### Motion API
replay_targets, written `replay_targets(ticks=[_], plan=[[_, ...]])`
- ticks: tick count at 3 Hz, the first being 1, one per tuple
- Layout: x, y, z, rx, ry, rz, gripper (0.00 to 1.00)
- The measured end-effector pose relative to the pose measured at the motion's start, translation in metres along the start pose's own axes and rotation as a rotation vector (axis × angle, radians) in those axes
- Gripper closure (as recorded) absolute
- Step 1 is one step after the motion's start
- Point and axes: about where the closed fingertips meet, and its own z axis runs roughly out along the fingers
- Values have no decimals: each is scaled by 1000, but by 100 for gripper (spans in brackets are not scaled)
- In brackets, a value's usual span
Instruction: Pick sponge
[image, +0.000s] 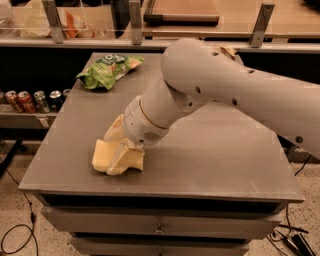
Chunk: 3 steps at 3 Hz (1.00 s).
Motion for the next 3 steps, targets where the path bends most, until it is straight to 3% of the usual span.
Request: replay_targets(ticks=[1, 2, 3], plan=[[1, -1, -3, 3, 12, -8, 72], [0, -3, -6, 3, 18, -20, 95], [-7, -13, -22, 19, 4, -66, 100]])
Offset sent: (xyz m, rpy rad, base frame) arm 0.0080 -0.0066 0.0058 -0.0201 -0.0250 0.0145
